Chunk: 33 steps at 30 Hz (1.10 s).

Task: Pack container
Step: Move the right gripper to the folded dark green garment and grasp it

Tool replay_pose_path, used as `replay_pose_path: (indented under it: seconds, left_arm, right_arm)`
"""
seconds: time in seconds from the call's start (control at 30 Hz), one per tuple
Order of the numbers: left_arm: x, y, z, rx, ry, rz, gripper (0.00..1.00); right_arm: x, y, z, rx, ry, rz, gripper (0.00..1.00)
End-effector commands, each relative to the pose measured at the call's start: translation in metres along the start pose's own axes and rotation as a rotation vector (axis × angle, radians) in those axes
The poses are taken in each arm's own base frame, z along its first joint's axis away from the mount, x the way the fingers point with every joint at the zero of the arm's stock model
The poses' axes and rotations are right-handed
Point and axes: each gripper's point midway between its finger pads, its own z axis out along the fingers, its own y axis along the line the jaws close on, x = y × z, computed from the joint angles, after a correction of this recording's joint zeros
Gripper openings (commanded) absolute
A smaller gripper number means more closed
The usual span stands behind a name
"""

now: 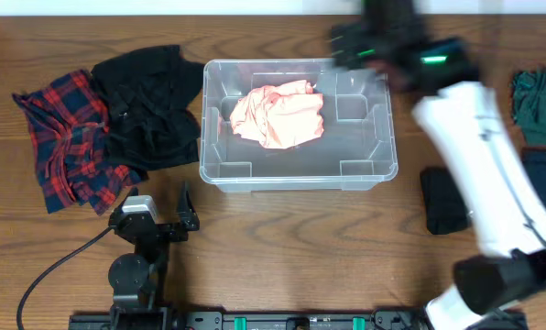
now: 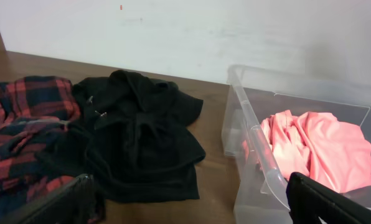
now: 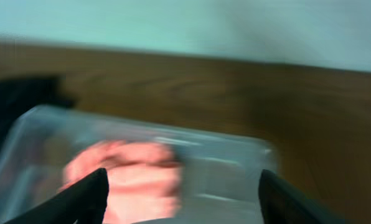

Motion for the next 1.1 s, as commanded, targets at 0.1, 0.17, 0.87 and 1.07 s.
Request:
replay_pose_path:
  seconds: [0.1,0.17,0.87,1.07]
  left_arm:
    - [0.016,0.004,0.001,-0.013,0.051,0.009,0.98]
    - [0.016,0.004,0.001,-0.013,0.051,0.009,0.98]
    - [0.016,0.004,0.001,-0.013,0.051,0.009,0.98]
    - [0.016,0.004,0.001,-0.013,0.051,0.009,0.98]
  right_arm:
    - [0.010,-0.161,-0.002,0.183,0.060,0.282,0.79]
    - [0.016,-0.202,-0.005,0.207,0.068,0.359,0.79]
    - [0.166,-0.432,0.030,0.393,0.296,0.742,0.96]
    - [0.168,-0.471,0.018,0.361,0.213,0.663,0.99]
